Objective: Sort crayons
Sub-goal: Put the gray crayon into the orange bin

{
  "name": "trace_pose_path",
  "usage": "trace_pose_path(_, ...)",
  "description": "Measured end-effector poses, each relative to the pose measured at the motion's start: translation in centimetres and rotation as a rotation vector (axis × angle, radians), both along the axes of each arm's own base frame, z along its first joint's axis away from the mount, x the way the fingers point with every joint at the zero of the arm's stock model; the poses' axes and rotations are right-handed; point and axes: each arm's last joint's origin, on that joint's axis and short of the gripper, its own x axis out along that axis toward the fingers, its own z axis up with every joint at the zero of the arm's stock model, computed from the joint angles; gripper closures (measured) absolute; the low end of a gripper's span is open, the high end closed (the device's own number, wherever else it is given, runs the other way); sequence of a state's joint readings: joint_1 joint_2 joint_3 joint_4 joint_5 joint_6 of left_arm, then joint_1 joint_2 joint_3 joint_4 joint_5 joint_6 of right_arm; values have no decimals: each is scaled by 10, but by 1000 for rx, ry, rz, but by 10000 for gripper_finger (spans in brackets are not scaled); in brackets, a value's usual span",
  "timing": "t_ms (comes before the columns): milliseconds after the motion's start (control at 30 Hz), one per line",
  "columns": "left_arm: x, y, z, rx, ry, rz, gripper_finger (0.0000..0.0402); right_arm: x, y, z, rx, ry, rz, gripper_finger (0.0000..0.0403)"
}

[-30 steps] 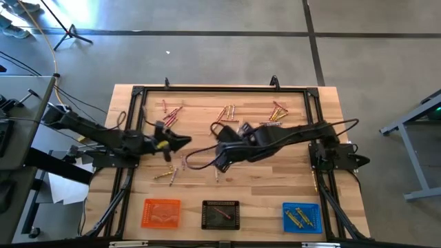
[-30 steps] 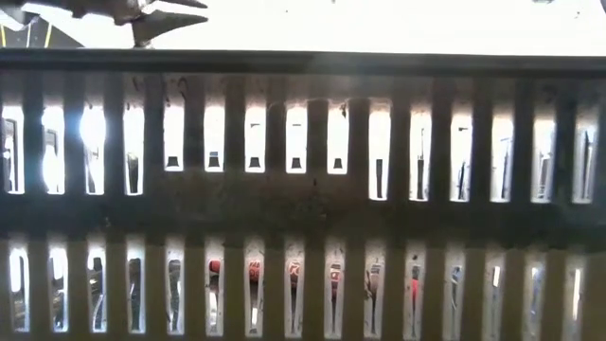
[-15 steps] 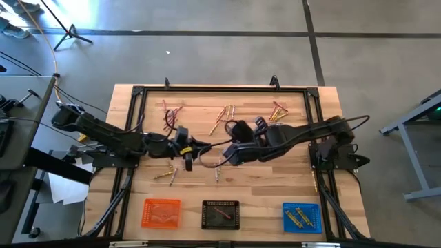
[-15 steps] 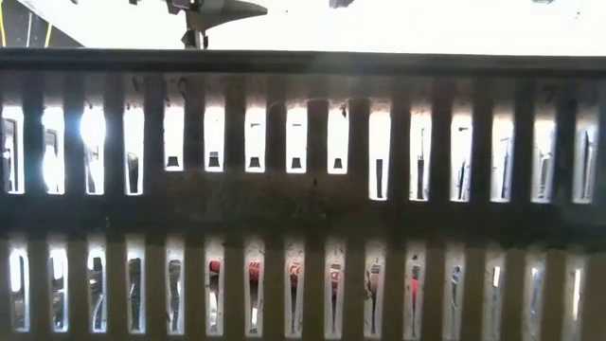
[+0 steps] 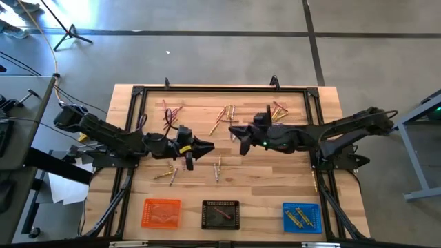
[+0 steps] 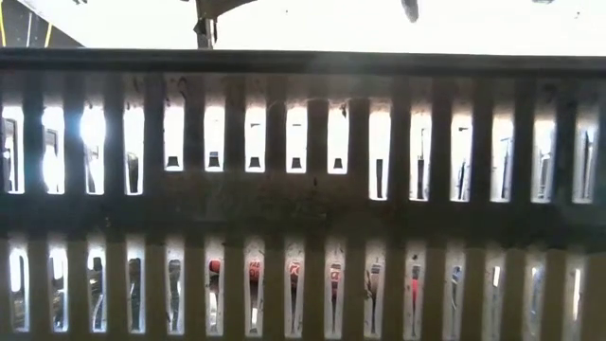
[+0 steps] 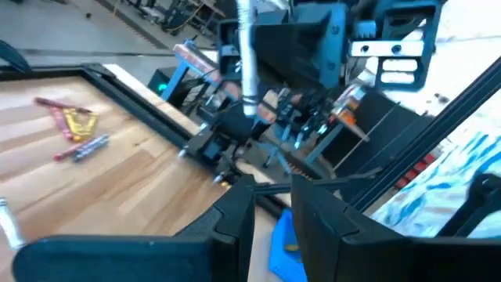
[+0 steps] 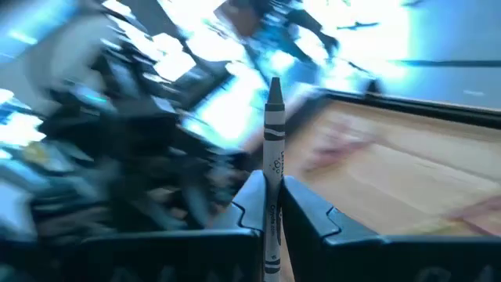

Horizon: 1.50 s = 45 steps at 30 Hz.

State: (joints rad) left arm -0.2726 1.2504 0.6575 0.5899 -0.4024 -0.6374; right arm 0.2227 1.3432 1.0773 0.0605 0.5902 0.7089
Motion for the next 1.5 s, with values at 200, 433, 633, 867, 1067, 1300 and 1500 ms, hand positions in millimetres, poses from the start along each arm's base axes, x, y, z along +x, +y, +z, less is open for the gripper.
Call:
trace_pose_path(200,13,-4,-8,-33,-65,-14,327,2,1,-13,11,-19,37,389)
trace_pose_path(433,33,-10,-10,-29,-66,-44,327,4,3,-12,15,-23,58,389)
trace_pose_path(633,47,-15,0,61,-32,-51,327,4,6,-12,30,-23,100,389)
trace_pose_path(867,49,-13,1,73,10,-21,327,2,14,-13,26,-13,127,389)
trace_pose_path(1067,49,-13,1,72,11,-8,327,1,21,-13,28,-13,152,389)
trace_pose_path(1300,50,-11,3,60,-12,9,327,0,26,-14,46,-17,160,389)
trace_pose_path(1500,50,-10,5,57,-22,7,327,0,26,-14,42,-18,146,389)
